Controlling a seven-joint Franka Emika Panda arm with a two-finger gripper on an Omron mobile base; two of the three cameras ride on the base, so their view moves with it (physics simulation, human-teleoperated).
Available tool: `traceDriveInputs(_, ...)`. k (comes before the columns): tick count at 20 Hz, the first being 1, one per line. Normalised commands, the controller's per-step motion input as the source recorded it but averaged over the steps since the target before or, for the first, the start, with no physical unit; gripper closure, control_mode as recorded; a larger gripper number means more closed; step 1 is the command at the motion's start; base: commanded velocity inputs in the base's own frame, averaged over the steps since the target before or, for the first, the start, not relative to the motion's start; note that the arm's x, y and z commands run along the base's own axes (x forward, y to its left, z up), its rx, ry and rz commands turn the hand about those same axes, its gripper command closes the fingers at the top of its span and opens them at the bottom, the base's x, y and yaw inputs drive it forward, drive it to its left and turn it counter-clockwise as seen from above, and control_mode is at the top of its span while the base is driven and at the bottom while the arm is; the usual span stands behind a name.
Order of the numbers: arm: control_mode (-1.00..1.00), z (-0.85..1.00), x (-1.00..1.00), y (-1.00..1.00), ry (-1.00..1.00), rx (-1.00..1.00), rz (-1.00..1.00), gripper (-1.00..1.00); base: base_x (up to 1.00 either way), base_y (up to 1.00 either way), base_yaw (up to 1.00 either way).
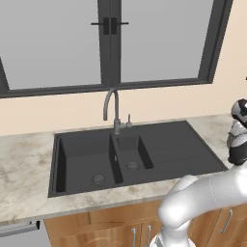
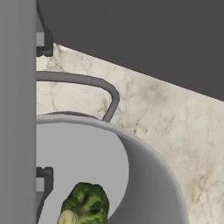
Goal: Dump the broccoli from the pot into the sink. Then turn on the water and wash the broccoli. Then turn off the water and put the broccoli back in the pot.
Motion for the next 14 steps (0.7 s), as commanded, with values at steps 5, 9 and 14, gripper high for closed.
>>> traceDriveInputs(5, -1.00, -0.22, 0.00, 0.00, 0.00, -0.03, 0.00, -1.00, 0.00, 0.00, 0.00)
traceDriveInputs(9, -1.00, -0.25, 0.00, 0.00, -0.03, -0.04, 0.00, -1.00, 0.00, 0.00, 0.00)
traceDriveInputs(14, -1.00, -0.29, 0.03, 0.00, -0.02, -0.05, 0.00, -1.00, 0.00, 0.00, 0.00)
